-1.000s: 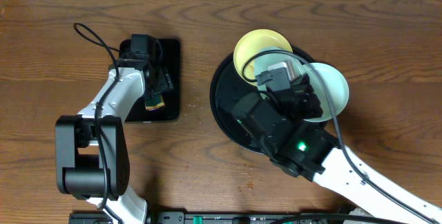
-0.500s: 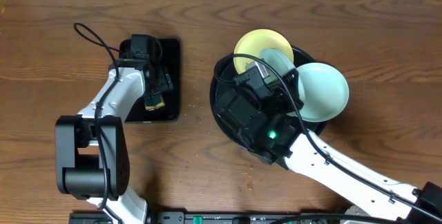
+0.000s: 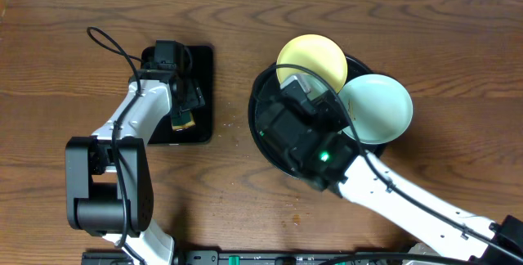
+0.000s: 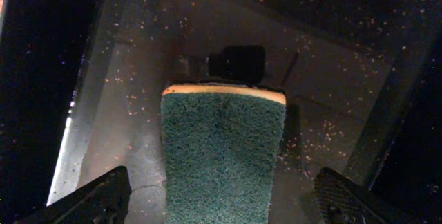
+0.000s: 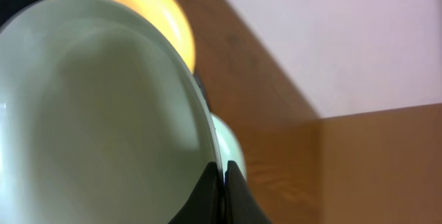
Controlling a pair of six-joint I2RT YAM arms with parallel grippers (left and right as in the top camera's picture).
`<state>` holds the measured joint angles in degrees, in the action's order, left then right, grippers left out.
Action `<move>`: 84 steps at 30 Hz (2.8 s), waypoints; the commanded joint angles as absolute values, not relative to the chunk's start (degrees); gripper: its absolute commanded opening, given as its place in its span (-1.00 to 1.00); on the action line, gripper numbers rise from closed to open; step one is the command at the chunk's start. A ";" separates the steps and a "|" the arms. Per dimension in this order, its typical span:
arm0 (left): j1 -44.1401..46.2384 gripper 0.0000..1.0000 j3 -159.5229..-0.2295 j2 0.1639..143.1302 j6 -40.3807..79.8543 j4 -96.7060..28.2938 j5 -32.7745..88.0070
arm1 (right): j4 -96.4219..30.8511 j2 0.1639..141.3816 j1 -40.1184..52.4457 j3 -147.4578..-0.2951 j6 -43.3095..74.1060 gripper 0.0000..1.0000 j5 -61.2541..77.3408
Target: Clean dirty plates on tray and stack at the side
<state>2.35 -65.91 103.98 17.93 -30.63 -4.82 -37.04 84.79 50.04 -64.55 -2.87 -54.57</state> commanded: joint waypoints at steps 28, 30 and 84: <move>2.31 0.71 -65.69 103.79 17.19 -30.72 -4.95 | -26.55 95.98 -33.47 -66.70 16.34 -0.85 1.56; 2.31 0.72 -65.69 103.79 17.19 -30.72 -4.95 | -24.40 98.54 -33.45 -66.70 15.35 -0.86 1.56; 2.31 0.72 -65.69 103.79 17.19 -30.72 -4.95 | -41.65 99.13 -8.34 -65.93 -2.15 -0.01 1.67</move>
<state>2.35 -65.91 103.98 17.93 -30.65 -4.82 -43.94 99.11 -8.45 -68.47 -3.51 0.67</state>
